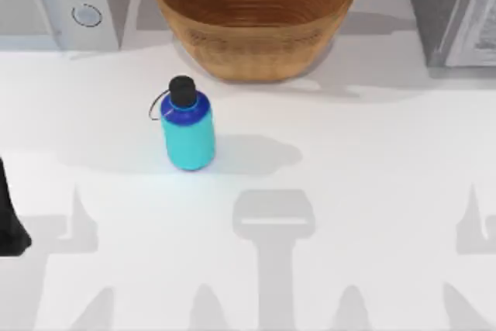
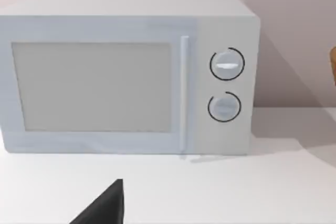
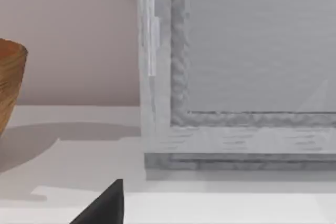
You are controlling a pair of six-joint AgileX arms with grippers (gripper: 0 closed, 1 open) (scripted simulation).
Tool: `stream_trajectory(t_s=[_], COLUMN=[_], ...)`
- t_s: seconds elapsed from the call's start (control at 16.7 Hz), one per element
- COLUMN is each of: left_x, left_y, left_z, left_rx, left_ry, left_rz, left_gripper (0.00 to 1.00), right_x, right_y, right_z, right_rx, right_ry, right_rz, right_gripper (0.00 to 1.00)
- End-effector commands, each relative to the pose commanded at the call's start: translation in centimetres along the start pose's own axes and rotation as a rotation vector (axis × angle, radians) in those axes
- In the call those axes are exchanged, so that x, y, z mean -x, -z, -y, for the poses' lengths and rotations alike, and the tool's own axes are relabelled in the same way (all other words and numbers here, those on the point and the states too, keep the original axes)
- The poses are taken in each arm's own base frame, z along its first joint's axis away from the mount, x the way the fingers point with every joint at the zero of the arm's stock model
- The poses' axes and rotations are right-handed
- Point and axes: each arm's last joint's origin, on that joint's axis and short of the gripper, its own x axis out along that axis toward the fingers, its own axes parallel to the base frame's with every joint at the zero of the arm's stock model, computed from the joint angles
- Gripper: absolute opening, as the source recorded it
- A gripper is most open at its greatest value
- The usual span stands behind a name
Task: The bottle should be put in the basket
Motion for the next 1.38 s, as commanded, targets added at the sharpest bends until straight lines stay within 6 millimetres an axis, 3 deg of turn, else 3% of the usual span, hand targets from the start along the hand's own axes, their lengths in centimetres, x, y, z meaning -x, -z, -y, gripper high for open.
stream_trajectory(t_s=[0.18, 0.42, 0.78, 1.08, 1.38], left_x=[0.0, -0.4, -3.7, -8.2, -12.5], left_y=[-0.3, -2.2, -3.4, -2.2, 1.1], left_z=[0.0, 0.2, 1.0, 2.0, 3.2], left_rx=[0.001, 0.011, 0.007, -0.006, -0.022], left_ry=[0.004, 0.055, 0.203, 0.360, 0.524], left_rz=[0.010, 0.069, 0.025, -0.041, -0.087], left_gripper=[1.00, 1.00, 1.00, 1.00, 1.00], right_x=[0.0, 0.0, 0.0, 0.0, 0.0], right_y=[0.0, 0.0, 0.0, 0.0, 0.0], right_z=[0.0, 0.0, 0.0, 0.0, 0.0], right_rx=[0.000, 0.000, 0.000, 0.000, 0.000], right_ry=[0.000, 0.000, 0.000, 0.000, 0.000], right_rz=[0.000, 0.000, 0.000, 0.000, 0.000], right_gripper=[1.00, 1.00, 1.00, 1.00, 1.00])
